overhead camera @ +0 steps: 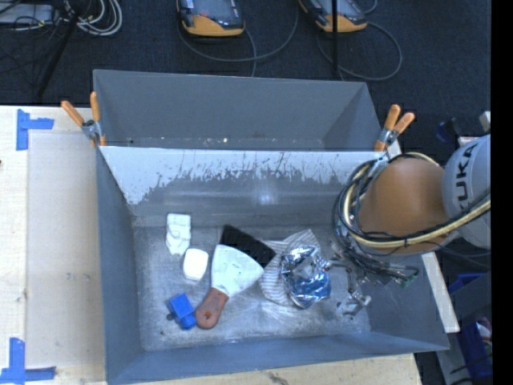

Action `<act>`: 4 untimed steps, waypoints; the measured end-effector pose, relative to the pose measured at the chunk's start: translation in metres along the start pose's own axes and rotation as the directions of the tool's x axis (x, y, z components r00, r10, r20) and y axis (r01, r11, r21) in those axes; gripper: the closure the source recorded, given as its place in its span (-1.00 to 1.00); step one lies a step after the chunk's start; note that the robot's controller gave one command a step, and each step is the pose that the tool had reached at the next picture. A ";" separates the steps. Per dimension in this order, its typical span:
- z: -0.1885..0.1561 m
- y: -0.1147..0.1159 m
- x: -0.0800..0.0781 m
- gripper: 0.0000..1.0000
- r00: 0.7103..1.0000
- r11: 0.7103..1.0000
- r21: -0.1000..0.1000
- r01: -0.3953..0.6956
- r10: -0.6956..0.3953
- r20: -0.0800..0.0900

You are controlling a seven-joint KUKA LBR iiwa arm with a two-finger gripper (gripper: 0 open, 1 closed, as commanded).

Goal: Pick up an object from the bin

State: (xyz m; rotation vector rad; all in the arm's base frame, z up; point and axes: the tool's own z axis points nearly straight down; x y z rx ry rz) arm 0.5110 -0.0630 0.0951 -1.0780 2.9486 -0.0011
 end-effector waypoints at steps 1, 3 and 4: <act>0.018 -0.003 -0.011 1.00 0.999 0.999 -0.003 -0.050 0.050 -0.009; 0.015 -0.003 -0.010 1.00 0.999 0.999 -0.003 -0.049 0.049 -0.006; 0.004 -0.002 -0.011 1.00 0.999 0.999 -0.002 -0.050 0.050 -0.002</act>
Offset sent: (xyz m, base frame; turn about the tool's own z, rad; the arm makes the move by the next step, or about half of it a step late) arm 0.0000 0.0000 0.0000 0.0000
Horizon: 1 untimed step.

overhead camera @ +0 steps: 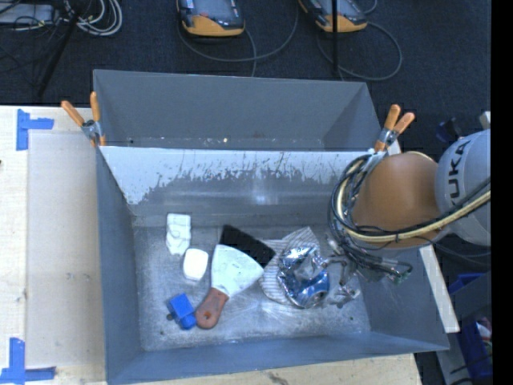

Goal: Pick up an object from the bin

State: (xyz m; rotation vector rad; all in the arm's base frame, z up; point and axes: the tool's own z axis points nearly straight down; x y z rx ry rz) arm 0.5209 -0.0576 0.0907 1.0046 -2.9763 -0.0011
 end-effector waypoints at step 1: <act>-0.007 0.001 -0.001 1.00 1.000 1.000 0.000 0.000 0.000 0.001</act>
Offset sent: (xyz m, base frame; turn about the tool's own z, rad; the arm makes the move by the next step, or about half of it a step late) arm 0.0000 0.0000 0.0004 0.0000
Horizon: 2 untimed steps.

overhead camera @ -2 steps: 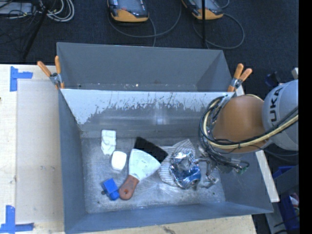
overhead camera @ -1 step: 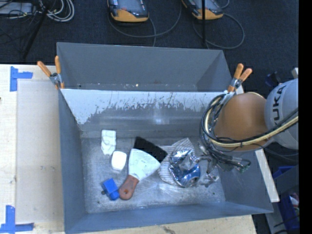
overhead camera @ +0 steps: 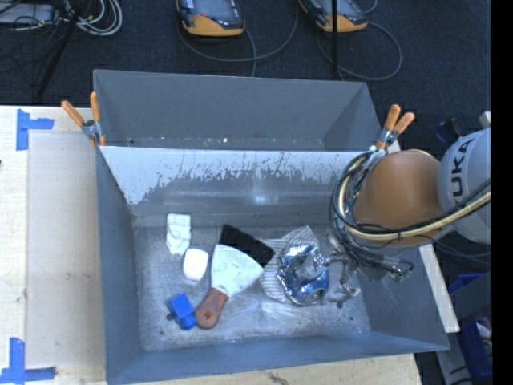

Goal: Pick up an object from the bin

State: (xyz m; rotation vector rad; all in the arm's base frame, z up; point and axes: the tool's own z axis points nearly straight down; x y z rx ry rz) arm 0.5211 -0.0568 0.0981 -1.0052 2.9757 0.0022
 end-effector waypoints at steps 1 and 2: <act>-0.006 0.001 0.000 1.00 1.000 1.000 -0.001 0.000 0.000 0.001; -0.017 0.002 0.000 1.00 1.000 1.000 -0.003 0.000 0.000 0.000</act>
Offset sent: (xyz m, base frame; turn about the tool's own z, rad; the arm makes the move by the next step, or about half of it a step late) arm 0.0001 0.0000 0.0613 0.0000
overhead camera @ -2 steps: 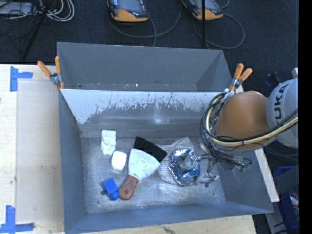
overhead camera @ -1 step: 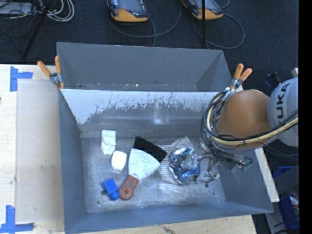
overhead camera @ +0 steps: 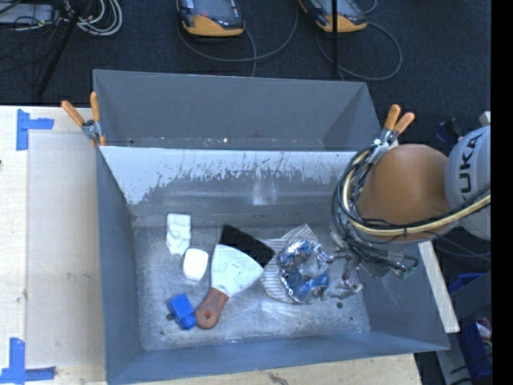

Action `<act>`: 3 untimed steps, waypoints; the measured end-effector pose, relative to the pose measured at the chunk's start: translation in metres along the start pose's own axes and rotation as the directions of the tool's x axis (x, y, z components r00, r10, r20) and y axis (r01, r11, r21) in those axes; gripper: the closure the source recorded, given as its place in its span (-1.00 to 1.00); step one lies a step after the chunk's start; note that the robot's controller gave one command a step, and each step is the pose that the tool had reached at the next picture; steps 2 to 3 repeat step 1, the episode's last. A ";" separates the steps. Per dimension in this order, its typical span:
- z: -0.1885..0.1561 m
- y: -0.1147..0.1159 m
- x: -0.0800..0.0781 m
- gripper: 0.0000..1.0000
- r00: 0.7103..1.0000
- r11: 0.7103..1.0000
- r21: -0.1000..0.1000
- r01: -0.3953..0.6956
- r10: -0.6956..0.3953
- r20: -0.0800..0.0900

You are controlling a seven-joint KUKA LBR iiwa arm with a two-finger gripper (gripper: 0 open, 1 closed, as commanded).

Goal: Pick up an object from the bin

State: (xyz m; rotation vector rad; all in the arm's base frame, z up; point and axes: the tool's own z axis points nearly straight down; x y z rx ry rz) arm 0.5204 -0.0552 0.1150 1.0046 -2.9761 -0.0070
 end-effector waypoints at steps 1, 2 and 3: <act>-0.015 0.000 -0.001 1.00 1.000 1.000 0.004 0.000 0.000 0.002; -0.015 0.000 -0.001 1.00 1.000 1.000 0.004 0.000 0.000 0.002; -0.015 0.000 -0.001 1.00 1.000 1.000 0.004 0.000 0.000 0.002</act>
Offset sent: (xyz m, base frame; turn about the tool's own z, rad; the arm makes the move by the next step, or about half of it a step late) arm -0.0001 0.0000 0.0641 0.0000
